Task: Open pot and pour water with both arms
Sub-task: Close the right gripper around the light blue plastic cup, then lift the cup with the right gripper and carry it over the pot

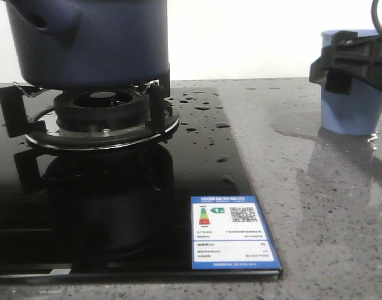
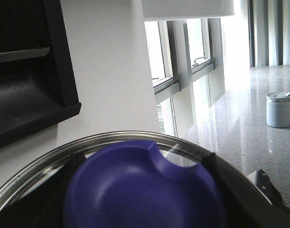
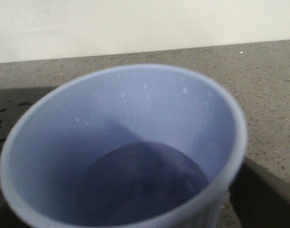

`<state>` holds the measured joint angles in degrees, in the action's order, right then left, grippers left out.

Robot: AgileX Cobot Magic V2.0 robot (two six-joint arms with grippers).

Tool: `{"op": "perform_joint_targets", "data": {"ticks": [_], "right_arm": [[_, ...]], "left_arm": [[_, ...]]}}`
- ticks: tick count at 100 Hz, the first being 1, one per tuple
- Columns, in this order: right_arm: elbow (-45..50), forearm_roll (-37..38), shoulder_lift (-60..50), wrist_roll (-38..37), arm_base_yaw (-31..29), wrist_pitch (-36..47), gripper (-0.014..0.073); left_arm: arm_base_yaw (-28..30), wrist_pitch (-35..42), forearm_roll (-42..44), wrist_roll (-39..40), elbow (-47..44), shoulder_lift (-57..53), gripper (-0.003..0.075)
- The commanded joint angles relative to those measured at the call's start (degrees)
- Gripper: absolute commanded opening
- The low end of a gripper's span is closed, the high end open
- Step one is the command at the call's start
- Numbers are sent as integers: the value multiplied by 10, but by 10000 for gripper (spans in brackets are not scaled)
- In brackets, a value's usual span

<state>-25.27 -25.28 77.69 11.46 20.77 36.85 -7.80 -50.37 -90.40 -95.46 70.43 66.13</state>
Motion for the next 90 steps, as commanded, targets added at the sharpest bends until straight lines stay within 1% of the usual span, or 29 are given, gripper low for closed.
{"op": "perform_joint_targets", "data": {"ticks": [1, 17, 24, 38, 44, 52, 57, 61, 72, 90], "right_arm": [[-22, 30, -4, -9, -3, 45, 527], [-23, 43, 7, -9, -3, 63, 300], [-23, 43, 7, -9, -3, 63, 244], [-23, 49, -7, -9, -2, 65, 234], [-23, 79, -30, -9, 3, 64, 234], [-28, 134, -68, -9, 5, 54, 234], [-45, 164, -91, -9, 5, 26, 234], [-65, 183, -109, -9, 5, -12, 234], [-129, 206, -128, -9, 5, -83, 234], [-251, 232, -119, -9, 17, -174, 234]], "left_arm": [[-3, -2, -44, 9, 22, -13, 262], [-3, -2, -41, 23, 22, -13, 262], [-3, -1, -41, 26, 22, -13, 262], [-3, 1, -26, 50, 22, -19, 263], [-3, 14, 2, 73, 22, -30, 263], [-3, 45, 57, 126, 18, -49, 263], [-3, 67, 84, 151, 14, -63, 263], [-3, 88, 95, 161, 7, -77, 263], [-3, 137, 105, 171, -16, -115, 263], [-3, 169, 105, 171, -55, -166, 263]]}}
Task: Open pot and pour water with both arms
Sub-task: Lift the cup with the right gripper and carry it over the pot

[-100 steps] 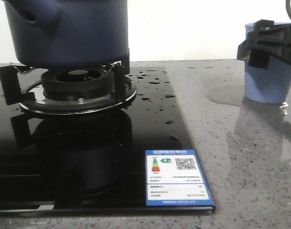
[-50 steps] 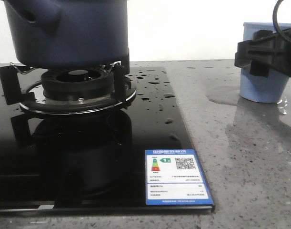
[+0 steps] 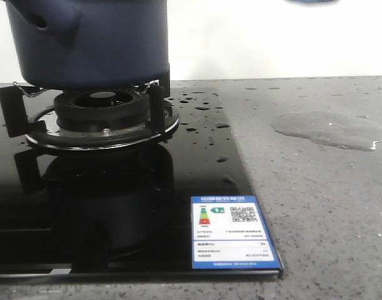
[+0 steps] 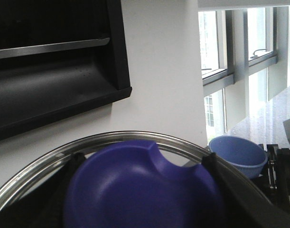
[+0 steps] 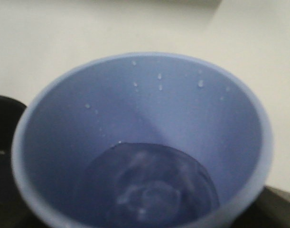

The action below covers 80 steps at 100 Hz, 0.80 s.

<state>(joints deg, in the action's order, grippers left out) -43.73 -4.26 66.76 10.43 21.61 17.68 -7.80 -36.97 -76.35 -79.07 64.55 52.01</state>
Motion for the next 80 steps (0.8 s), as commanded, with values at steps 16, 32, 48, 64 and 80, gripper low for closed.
{"op": "perform_joint_targets", "data": {"ticks": [16, 32, 48, 64, 80], "right_arm": [[-165, 81, 31, 1, 48, -37, 234], [-259, 157, 92, 1, 87, -121, 234], [-341, 214, 142, 1, 108, -186, 234], [-398, 238, 180, 1, 111, -211, 234], [-415, 278, 202, 8, 126, -220, 234]], "left_arm": [[-3, 46, -36, 7, -20, -55, 263], [-3, 46, -36, 7, -33, -69, 263], [-3, 44, -40, 7, -36, -81, 263], [-3, 44, -49, 7, -36, -86, 263], [-3, 44, -56, 7, -36, -86, 263]]}}
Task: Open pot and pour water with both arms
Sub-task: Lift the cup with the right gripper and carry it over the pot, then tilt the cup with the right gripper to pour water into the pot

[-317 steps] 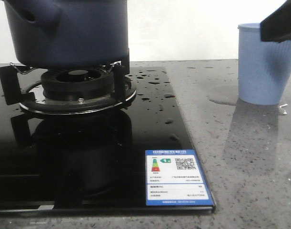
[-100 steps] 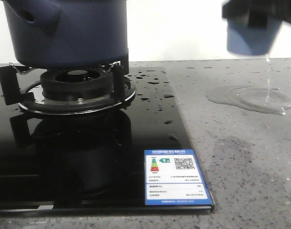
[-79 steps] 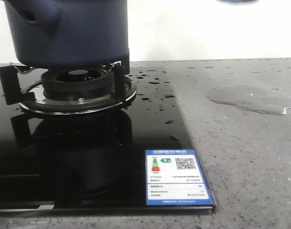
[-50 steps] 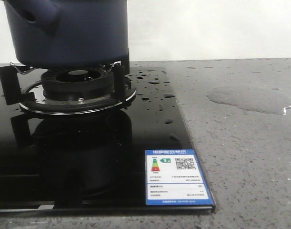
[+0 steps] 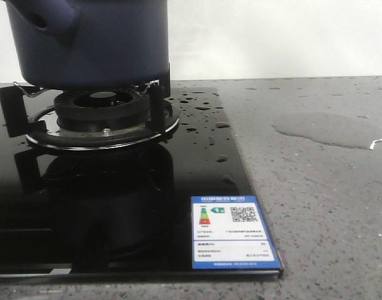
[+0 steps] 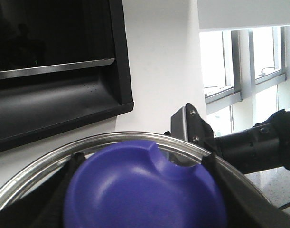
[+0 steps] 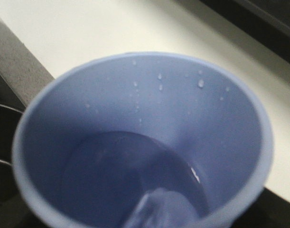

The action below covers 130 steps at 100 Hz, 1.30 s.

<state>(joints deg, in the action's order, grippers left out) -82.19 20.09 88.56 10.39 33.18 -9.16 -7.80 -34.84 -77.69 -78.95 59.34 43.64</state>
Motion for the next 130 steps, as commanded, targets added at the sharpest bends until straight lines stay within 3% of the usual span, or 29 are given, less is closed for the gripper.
{"op": "perform_joint_targets", "data": {"ticks": [1, 25, 82, 102, 130], "right_arm": [[-31, 42, -16, 8, 12, 48, 234], [-31, 192, 8, 8, 47, 48, 234], [-31, 511, 63, 8, 45, 55, 234], [-43, 582, 63, 8, 45, 49, 234], [-49, 818, 63, 8, 46, 19, 234]], "left_arm": [[-3, 22, -43, 6, 16, -2, 263], [-3, 22, -45, 6, 16, -2, 263], [-3, 19, -46, 6, 16, -2, 263], [-3, 17, -46, 6, 16, -2, 263], [-3, 17, -46, 6, 16, -2, 263]]}}
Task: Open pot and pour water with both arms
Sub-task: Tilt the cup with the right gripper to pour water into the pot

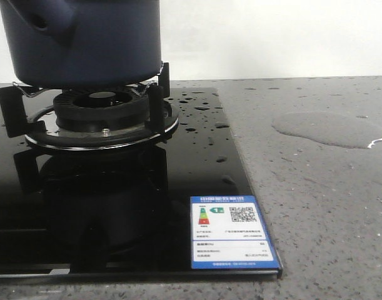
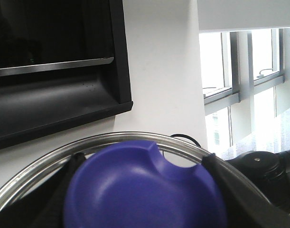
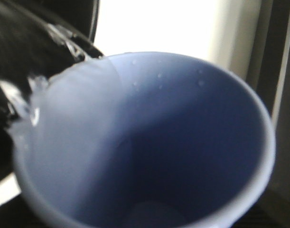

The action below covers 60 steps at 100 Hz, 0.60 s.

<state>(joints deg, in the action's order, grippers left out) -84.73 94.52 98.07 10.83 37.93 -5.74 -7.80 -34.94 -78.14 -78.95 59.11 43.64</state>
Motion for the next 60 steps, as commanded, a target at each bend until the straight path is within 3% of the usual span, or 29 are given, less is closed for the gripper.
{"op": "perform_joint_targets", "data": {"ticks": [1, 29, 60], "right_arm": [[-23, 81, -32, 4, -2, -16, 234], [-74, 120, -32, 4, -2, -22, 234], [-108, 92, -32, -15, 2, 2, 234]], "left_arm": [[-3, 18, -41, 6, 19, -2, 263], [-3, 18, -41, 6, 19, -2, 263], [-3, 18, -41, 6, 19, -2, 263]]}}
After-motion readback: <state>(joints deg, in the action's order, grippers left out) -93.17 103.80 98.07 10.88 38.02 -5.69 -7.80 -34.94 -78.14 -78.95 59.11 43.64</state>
